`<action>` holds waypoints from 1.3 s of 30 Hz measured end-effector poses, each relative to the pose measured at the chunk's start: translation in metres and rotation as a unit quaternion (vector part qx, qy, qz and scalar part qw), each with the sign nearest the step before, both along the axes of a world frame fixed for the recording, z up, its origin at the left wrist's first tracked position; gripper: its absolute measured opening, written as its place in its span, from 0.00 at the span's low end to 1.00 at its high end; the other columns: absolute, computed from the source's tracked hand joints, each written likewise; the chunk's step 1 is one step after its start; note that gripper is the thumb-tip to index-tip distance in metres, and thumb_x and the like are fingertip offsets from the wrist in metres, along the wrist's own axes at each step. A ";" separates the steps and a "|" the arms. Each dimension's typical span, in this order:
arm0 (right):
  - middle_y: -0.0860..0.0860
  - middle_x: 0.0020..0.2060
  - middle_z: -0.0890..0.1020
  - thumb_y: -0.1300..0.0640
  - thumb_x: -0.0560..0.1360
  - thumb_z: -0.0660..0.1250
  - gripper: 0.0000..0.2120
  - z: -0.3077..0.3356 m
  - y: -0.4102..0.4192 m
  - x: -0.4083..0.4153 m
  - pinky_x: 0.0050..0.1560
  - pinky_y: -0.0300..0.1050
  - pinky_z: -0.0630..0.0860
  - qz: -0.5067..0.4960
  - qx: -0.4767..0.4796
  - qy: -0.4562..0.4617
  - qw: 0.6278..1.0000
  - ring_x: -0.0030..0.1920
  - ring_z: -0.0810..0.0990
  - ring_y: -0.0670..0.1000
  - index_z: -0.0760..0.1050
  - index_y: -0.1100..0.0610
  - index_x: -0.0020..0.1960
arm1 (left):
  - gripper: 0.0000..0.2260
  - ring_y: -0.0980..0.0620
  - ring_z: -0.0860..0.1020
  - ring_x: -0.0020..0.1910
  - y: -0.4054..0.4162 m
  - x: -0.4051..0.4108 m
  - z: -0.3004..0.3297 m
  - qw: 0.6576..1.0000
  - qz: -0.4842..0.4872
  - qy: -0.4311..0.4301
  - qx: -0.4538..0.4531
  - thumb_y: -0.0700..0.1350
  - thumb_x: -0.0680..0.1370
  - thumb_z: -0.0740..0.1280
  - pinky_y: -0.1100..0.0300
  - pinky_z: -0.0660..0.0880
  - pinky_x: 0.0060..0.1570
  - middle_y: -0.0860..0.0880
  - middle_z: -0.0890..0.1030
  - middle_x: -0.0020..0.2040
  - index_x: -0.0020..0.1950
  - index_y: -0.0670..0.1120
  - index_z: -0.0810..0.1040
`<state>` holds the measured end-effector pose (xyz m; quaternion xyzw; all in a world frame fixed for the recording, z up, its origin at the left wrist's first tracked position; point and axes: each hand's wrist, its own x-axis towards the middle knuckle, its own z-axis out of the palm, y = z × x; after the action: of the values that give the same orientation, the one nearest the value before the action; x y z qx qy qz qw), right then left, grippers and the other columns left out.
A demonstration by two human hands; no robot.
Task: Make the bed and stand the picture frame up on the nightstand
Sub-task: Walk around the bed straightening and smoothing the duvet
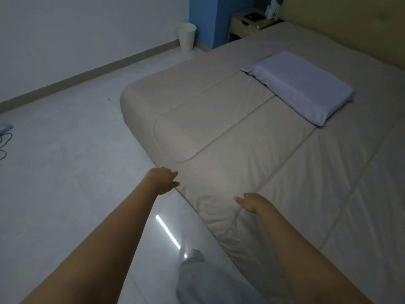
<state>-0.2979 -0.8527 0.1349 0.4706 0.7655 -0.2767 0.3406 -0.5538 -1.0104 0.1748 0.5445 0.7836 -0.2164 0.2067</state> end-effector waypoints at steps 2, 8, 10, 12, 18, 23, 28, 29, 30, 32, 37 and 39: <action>0.57 0.76 0.61 0.35 0.79 0.47 0.36 -0.008 0.002 -0.037 0.74 0.52 0.60 -0.020 -0.016 -0.011 1.000 0.75 0.62 0.57 0.57 0.61 0.76 | 0.26 0.44 0.68 0.72 0.008 -0.049 -0.006 1.000 -0.009 -0.004 -0.005 0.58 0.83 0.50 0.48 0.69 0.67 0.44 0.69 0.73 0.77 0.47 0.59; 0.57 0.76 0.61 0.37 0.80 0.47 0.35 -0.029 0.016 -0.096 0.74 0.51 0.60 -0.099 -0.023 -0.013 0.995 0.75 0.62 0.57 0.57 0.61 0.76 | 0.26 0.44 0.67 0.72 0.047 -0.135 -0.042 0.997 -0.070 -0.019 -0.028 0.58 0.83 0.50 0.48 0.67 0.69 0.44 0.69 0.73 0.77 0.47 0.60; 0.57 0.75 0.62 0.37 0.80 0.47 0.34 -0.042 0.020 -0.109 0.74 0.51 0.61 -0.133 -0.015 -0.006 0.991 0.74 0.63 0.56 0.58 0.60 0.76 | 0.26 0.44 0.66 0.73 0.073 -0.158 -0.057 0.993 -0.114 -0.033 -0.028 0.58 0.83 0.50 0.48 0.66 0.70 0.44 0.68 0.74 0.77 0.46 0.60; 0.57 0.74 0.64 0.36 0.80 0.47 0.34 -0.060 0.026 -0.118 0.73 0.51 0.62 -0.154 -0.008 -0.013 0.988 0.73 0.65 0.56 0.59 0.59 0.75 | 0.26 0.44 0.64 0.74 0.099 -0.172 -0.072 0.987 -0.148 -0.045 -0.039 0.58 0.83 0.50 0.47 0.65 0.71 0.44 0.66 0.75 0.77 0.46 0.59; 0.56 0.78 0.53 0.39 0.80 0.49 0.32 -0.117 0.079 -0.141 0.74 0.57 0.56 -0.246 0.098 -0.006 0.964 0.77 0.53 0.58 0.51 0.55 0.78 | 0.27 0.43 0.49 0.80 0.209 -0.191 -0.140 0.968 -0.238 -0.064 -0.047 0.55 0.83 0.52 0.44 0.55 0.75 0.45 0.50 0.81 0.80 0.47 0.51; 0.58 0.78 0.50 0.32 0.76 0.46 0.39 -0.183 0.126 -0.171 0.73 0.60 0.57 -0.325 0.218 0.015 0.920 0.77 0.50 0.63 0.47 0.55 0.79 | 0.31 0.38 0.44 0.79 0.300 -0.202 -0.218 0.968 -0.245 -0.049 0.019 0.59 0.81 0.52 0.35 0.51 0.72 0.46 0.41 0.80 0.80 0.53 0.45; 0.55 0.78 0.49 0.29 0.71 0.39 0.44 -0.232 0.100 -0.182 0.73 0.56 0.58 -0.327 0.131 -0.036 0.935 0.77 0.52 0.61 0.46 0.54 0.79 | 0.26 0.38 0.80 0.61 0.279 -0.236 -0.279 0.967 -0.244 -0.076 -0.023 0.59 0.75 0.52 0.42 0.79 0.51 0.44 0.77 0.68 0.67 0.52 0.77; 0.55 0.79 0.48 0.32 0.75 0.44 0.40 -0.224 0.107 -0.188 0.74 0.55 0.56 -0.340 0.143 -0.041 0.929 0.78 0.51 0.60 0.43 0.54 0.79 | 0.25 0.40 0.82 0.57 0.282 -0.237 -0.276 0.963 -0.254 -0.090 -0.015 0.59 0.76 0.51 0.46 0.81 0.49 0.45 0.80 0.64 0.64 0.52 0.80; 0.55 0.79 0.48 0.36 0.78 0.49 0.37 -0.217 0.116 -0.197 0.75 0.55 0.56 -0.359 0.151 -0.043 0.920 0.78 0.50 0.59 0.43 0.55 0.79 | 0.25 0.42 0.84 0.53 0.291 -0.240 -0.268 0.960 -0.260 -0.103 -0.005 0.58 0.78 0.49 0.49 0.81 0.48 0.45 0.83 0.61 0.61 0.51 0.82; 0.57 0.78 0.50 0.38 0.79 0.51 0.35 -0.204 0.130 -0.231 0.74 0.56 0.56 -0.365 0.178 -0.015 0.914 0.78 0.52 0.60 0.47 0.55 0.79 | 0.24 0.43 0.84 0.53 0.315 -0.260 -0.257 0.958 -0.271 -0.089 -0.001 0.57 0.78 0.51 0.50 0.80 0.50 0.46 0.83 0.60 0.61 0.50 0.82; 0.58 0.78 0.44 0.33 0.72 0.51 0.44 -0.207 0.141 -0.304 0.72 0.57 0.61 -0.269 0.041 -0.065 0.960 0.77 0.49 0.65 0.41 0.54 0.79 | 0.28 0.38 0.75 0.67 0.339 -0.352 -0.261 0.949 -0.300 -0.085 -0.037 0.57 0.69 0.71 0.33 0.74 0.53 0.45 0.72 0.72 0.68 0.54 0.75; 0.55 0.78 0.46 0.35 0.75 0.56 0.41 -0.198 0.157 -0.310 0.72 0.56 0.62 -0.302 0.023 -0.099 0.948 0.77 0.50 0.62 0.43 0.52 0.79 | 0.21 0.44 0.82 0.58 0.342 -0.381 -0.265 0.940 -0.315 -0.114 -0.058 0.57 0.71 0.66 0.44 0.81 0.48 0.45 0.80 0.64 0.61 0.52 0.82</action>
<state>-0.6079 -0.6954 -0.0629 0.7122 0.5562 -0.3009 0.3046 -0.9345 -0.6680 -0.0903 0.7717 0.5288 -0.2525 0.2471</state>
